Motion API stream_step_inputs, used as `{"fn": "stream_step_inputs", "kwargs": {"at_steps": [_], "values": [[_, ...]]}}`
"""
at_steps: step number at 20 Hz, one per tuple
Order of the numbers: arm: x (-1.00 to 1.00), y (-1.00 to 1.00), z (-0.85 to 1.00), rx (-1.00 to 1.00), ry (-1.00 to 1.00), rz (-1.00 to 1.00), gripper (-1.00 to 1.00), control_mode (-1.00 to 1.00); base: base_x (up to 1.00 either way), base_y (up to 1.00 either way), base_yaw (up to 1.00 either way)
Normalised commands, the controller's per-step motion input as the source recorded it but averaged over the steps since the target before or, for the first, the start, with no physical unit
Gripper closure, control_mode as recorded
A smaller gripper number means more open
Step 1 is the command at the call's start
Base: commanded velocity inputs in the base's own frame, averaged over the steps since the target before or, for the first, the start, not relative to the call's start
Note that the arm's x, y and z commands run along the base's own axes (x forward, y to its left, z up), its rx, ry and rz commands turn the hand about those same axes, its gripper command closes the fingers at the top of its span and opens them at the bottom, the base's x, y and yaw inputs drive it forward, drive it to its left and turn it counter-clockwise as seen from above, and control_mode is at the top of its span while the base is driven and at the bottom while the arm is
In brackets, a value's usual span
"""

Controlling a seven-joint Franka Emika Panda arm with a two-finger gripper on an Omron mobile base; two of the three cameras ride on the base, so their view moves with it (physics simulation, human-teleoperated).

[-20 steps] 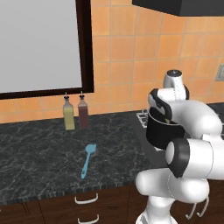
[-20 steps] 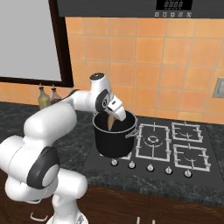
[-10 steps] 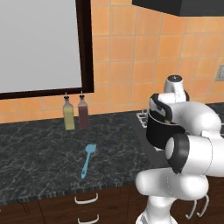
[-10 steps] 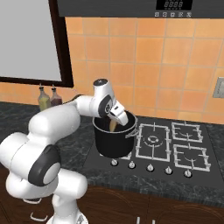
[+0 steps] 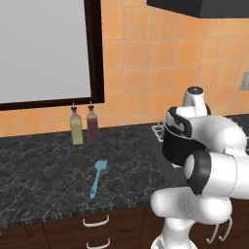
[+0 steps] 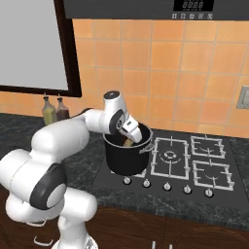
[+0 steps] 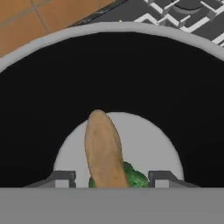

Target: Put the broccoli and sweet potato in the pot. Retrieve the spatula and lightly stir the vegetables in the pot.

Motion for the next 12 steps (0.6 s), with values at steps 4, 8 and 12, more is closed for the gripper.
{"fn": "stream_step_inputs", "kwargs": {"at_steps": [4, 8, 12], "values": [[-0.03, 0.0, 0.72, 0.19, 0.03, 0.0, -1.0, -1.0, 0.0, 0.0, 0.0], [-0.27, 0.23, 0.96, 0.19, 0.0, 0.0, -1.0, -1.0, 0.0, 0.0, 0.0], [-0.42, 0.89, 0.84, 0.04, 0.0, 0.0, -1.0, -1.0, 0.0, 0.0, 0.0]]}}
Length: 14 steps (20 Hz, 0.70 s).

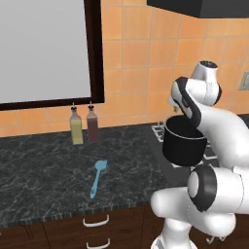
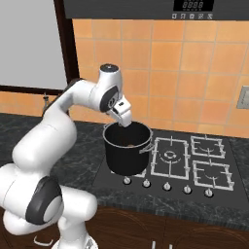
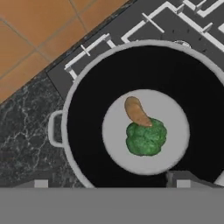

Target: Put the broccoli and sweet potato in the pot. Retrieve the spatula and lightly stir the vegetables in the pot.

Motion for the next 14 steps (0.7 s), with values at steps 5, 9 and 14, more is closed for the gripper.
{"fn": "stream_step_inputs", "kwargs": {"at_steps": [5, 9, 14], "values": [[-0.67, 1.0, 0.41, 0.0, 0.01, 0.0, -1.0, -1.0, 0.0, 0.0, 0.0], [-0.9, 1.0, 0.0, -0.06, 0.0, 0.0, -1.0, -1.0, 0.0, 0.0, 0.0], [-0.78, 1.0, -0.08, -0.22, -0.01, 0.04, -1.0, -1.0, 0.0, 0.0, 0.0]]}}
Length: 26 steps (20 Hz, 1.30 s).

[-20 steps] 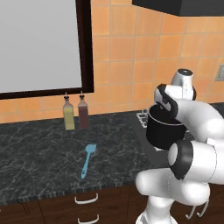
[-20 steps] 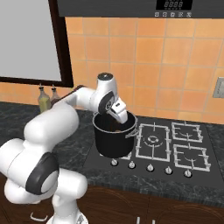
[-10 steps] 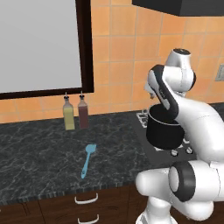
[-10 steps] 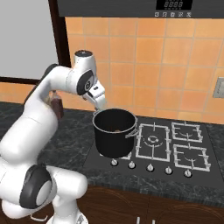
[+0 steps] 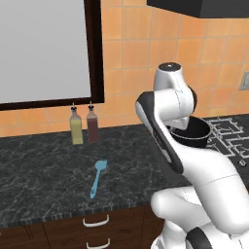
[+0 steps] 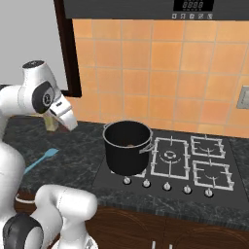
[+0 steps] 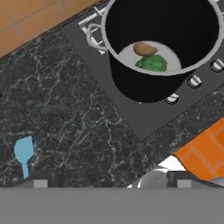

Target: Put the broccoli and sweet potato in the pot. Retrieve the spatula and lightly stir the vegetables in the pot.

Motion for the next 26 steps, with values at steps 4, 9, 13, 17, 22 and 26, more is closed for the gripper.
{"fn": "stream_step_inputs", "kwargs": {"at_steps": [4, 9, 13, 17, 22, 26], "values": [[-0.56, 1.0, -0.25, -0.3, -0.06, 0.04, -1.0, -1.0, 0.0, 0.0, 0.0], [-0.49, 1.0, -0.24, -0.23, -0.05, 0.03, -1.0, -1.0, 0.0, 0.0, 0.0], [-0.51, 1.0, -0.32, -0.2, -0.12, 0.02, -1.0, -1.0, 0.0, 0.0, 0.0], [-0.08, 0.89, -0.53, -0.19, -0.13, 0.0, -1.0, -1.0, 0.0, 0.0, 0.0], [0.04, 0.43, -0.65, -0.14, -0.1, 0.0, -1.0, -1.0, 0.0, 0.0, 0.0], [0.12, 0.26, -0.59, -0.06, -0.02, 0.0, -1.0, -1.0, 0.0, 0.0, 0.0]]}}
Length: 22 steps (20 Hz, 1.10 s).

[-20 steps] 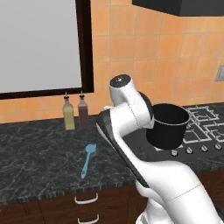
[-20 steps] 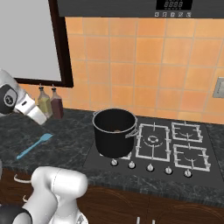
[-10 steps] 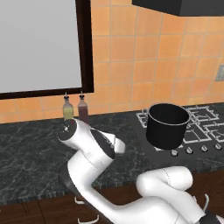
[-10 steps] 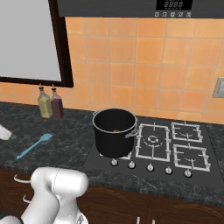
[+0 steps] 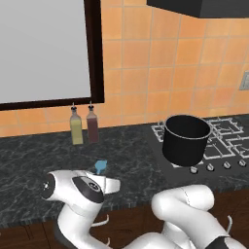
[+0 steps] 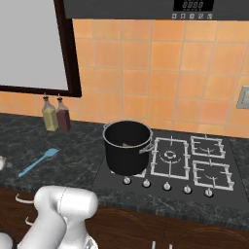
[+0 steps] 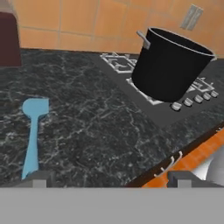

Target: Put the broccoli and sweet potato in the pot. Retrieve the spatula and lightly stir the vegetables in the pot.

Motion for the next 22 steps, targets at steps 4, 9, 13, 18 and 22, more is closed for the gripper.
{"fn": "stream_step_inputs", "kwargs": {"at_steps": [4, 9, 13, 18, 22], "values": [[0.19, 0.03, -0.49, 0.0, 0.0, -0.02, -1.0, -1.0, 0.0, 0.0, 0.0], [0.21, 0.13, -0.43, 0.0, 0.0, -0.04, -1.0, -1.0, 0.0, 0.0, 0.0], [0.02, 0.4, -0.43, 0.0, -0.08, -0.02, -1.0, -1.0, 0.0, 0.0, 0.0], [0.13, 0.21, -0.3, 0.0, -0.11, 0.0, -1.0, -1.0, 0.0, 0.0, 0.0], [0.23, 0.02, -0.34, 0.0, -0.07, -0.05, -1.0, -1.0, 0.0, 0.0, 0.0]]}}
